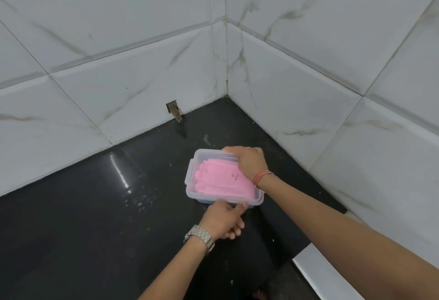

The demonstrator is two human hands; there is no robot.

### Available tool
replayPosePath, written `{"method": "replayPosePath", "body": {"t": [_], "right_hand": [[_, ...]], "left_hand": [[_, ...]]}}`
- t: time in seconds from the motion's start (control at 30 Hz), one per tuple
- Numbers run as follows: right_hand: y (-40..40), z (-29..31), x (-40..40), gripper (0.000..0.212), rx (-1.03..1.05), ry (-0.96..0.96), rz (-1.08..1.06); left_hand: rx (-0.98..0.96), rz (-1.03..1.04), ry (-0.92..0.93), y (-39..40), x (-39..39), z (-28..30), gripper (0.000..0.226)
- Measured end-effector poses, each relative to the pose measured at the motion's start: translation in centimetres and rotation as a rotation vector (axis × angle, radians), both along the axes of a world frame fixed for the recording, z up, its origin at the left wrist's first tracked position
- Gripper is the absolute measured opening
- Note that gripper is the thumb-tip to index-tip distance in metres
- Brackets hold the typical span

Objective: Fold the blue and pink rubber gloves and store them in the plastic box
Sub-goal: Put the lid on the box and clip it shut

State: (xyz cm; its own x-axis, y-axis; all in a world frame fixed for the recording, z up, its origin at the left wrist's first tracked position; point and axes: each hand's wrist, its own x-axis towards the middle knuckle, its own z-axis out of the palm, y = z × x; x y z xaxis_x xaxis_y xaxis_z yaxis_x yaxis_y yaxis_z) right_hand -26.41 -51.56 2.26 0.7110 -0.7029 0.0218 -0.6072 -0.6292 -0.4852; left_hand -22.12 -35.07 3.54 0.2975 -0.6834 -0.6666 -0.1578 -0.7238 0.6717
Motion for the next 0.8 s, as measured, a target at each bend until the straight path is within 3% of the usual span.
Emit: {"method": "replayPosePath", "body": {"t": [0.07,0.13,0.23,0.3,0.37,0.47,0.63,0.8], "right_hand": [[0.4,0.3,0.5,0.040,-0.007,0.002,0.111],[0.4,0.7,0.8,0.039,0.026,-0.005,0.177],[-0.2,1.3,0.6,0.037,0.203,-0.137,0.100],[-0.2,1.7,-0.5,0.035,0.424,-0.382,-0.050],[-0.1,1.7,-2.2,0.037,0.610,-0.530,-0.236],[0.4,0.8,-5.0,0.030,0.856,-0.458,-0.439],[1.6,-1.2,-8.4,0.039,1.420,-0.456,-0.539],[2.2,-1.4,-9.1,0.020,1.529,-0.616,-0.597]], "left_hand": [[-0.120,-0.229,-0.426,-0.1,-0.5,0.5,0.050],[-0.289,-0.284,-0.768,-0.9,-0.6,1.5,0.047],[-0.506,-0.267,-0.999,-2.7,0.6,2.3,0.022],[-0.486,-0.283,-1.110,-3.8,1.7,1.6,0.037],[-0.343,-0.304,-1.150,-4.6,2.5,0.7,0.062],[-0.195,-0.369,-1.111,-5.4,2.9,-0.8,0.082],[-0.175,-0.417,-1.139,-5.4,3.1,-3.0,0.081],[-0.223,-0.450,-1.153,-5.4,4.8,-2.9,0.081]]}}
